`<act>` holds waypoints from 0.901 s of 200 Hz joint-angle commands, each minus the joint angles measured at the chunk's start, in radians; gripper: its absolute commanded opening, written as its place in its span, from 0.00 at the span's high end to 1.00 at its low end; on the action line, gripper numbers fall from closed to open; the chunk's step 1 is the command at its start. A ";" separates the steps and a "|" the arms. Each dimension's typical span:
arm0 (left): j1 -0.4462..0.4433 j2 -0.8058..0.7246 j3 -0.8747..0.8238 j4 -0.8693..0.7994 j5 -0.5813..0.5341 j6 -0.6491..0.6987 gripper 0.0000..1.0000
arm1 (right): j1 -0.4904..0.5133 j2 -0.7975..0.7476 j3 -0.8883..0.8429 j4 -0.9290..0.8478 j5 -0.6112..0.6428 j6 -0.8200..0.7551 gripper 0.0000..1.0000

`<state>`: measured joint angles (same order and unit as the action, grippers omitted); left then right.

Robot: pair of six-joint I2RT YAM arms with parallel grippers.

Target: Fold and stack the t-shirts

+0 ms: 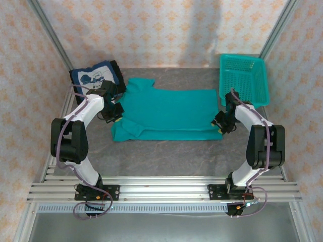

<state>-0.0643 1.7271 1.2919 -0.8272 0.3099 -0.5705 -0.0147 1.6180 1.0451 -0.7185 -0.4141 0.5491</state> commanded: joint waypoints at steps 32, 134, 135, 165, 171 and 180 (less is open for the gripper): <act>0.014 0.041 0.064 0.007 -0.005 0.001 1.00 | 0.000 0.078 0.025 0.200 0.047 0.080 0.61; 0.025 0.127 0.152 -0.019 0.008 0.001 1.00 | -0.004 -0.031 0.060 0.191 0.054 0.018 0.44; 0.025 0.128 0.154 -0.021 0.008 0.001 1.00 | -0.004 -0.033 0.060 0.190 0.052 0.017 0.43; 0.024 0.141 0.169 -0.019 0.009 -0.019 0.47 | 0.003 -0.097 0.030 0.177 -0.036 -0.017 0.34; 0.025 0.134 0.168 -0.013 0.005 -0.027 0.41 | 0.010 -0.112 0.022 0.170 -0.046 -0.025 0.33; 0.025 0.119 0.166 -0.007 0.002 -0.036 0.36 | 0.016 -0.135 0.010 0.162 -0.062 -0.042 0.31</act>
<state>-0.0494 1.8725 1.4334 -0.8280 0.3141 -0.5812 -0.0128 1.5558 1.0824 -0.5152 -0.4171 0.5598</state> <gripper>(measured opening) 0.583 0.670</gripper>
